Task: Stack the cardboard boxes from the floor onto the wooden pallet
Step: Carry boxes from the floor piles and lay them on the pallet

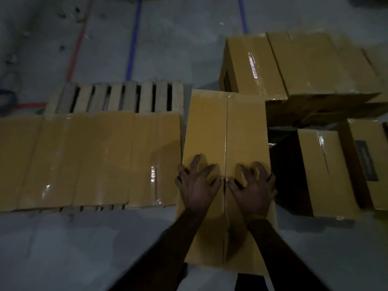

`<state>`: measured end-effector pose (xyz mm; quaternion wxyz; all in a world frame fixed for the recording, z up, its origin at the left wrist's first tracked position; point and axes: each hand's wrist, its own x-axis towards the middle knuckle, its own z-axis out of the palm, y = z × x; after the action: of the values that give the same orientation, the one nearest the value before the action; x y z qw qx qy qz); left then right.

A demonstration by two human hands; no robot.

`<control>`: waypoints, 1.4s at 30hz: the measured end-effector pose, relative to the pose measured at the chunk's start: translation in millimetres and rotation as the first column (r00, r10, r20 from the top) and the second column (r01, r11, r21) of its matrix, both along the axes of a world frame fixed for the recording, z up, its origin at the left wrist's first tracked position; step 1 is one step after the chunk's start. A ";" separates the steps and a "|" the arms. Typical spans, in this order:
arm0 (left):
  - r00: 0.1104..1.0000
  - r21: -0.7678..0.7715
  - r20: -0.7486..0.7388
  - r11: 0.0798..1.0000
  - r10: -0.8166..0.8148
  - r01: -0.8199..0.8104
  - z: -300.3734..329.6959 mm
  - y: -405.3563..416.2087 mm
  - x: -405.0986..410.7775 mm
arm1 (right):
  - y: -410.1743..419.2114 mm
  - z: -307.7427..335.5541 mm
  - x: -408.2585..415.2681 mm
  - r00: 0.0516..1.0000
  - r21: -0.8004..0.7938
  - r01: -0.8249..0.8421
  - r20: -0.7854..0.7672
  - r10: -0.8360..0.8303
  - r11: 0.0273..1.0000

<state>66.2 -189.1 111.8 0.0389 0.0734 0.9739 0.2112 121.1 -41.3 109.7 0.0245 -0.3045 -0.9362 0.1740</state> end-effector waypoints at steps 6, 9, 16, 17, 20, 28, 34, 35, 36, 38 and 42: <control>1.000 0.019 0.026 1.000 -0.001 0.000 119.8 -100.7 22.1 | -97.8 118.9 20.1 0.997 0.029 -0.040 -0.070 0.042 0.999; 1.000 0.020 0.003 1.000 0.008 -0.008 163.3 -143.4 40.0 | -138.5 159.9 36.1 0.993 0.047 -0.067 -0.089 0.071 0.997; 0.997 -0.021 -0.054 0.998 0.060 -0.061 212.1 -231.0 90.3 | -224.5 206.9 77.6 0.982 0.048 -0.125 -0.134 0.131 0.991; 0.997 -0.024 -0.056 0.998 0.061 -0.062 218.8 -243.0 95.2 | -236.8 211.2 82.3 0.982 0.041 -0.121 -0.140 0.126 0.992; 0.995 -0.038 -0.064 0.997 0.071 -0.074 237.3 -280.2 108.2 | -273.8 225.3 94.9 0.980 0.018 -0.122 -0.153 0.124 0.992; 0.991 -0.057 -0.082 0.993 0.102 -0.107 260.6 -384.9 114.7 | -376.0 244.7 96.4 0.976 -0.005 -0.156 -0.155 0.153 0.988; 0.985 -0.074 -0.098 0.986 0.141 -0.149 260.7 -494.6 91.5 | -485.1 244.2 67.9 0.973 -0.014 -0.187 -0.143 0.183 0.982; 0.984 -0.072 -0.099 0.985 0.147 -0.155 260.8 -515.6 85.8 | -506.2 244.6 61.2 0.973 -0.016 -0.186 -0.143 0.182 0.982; 0.984 -0.071 -0.099 0.985 0.150 -0.158 260.9 -537.2 79.4 | -527.7 245.0 54.1 0.972 -0.019 -0.188 -0.144 0.184 0.982; 0.982 -0.072 -0.103 0.984 0.157 -0.165 260.0 -579.5 63.9 | -570.2 244.3 37.4 0.970 -0.023 -0.198 -0.149 0.192 0.980; 0.980 -0.088 -0.093 0.979 0.176 -0.184 259.8 -657.7 34.4 | -647.8 240.9 3.8 0.965 -0.055 -0.232 -0.140 0.222 0.971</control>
<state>100.7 -846.7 371.6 -0.0182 -0.0081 0.9864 0.1632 124.9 -689.0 350.6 0.0558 -0.1836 -0.9544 0.2285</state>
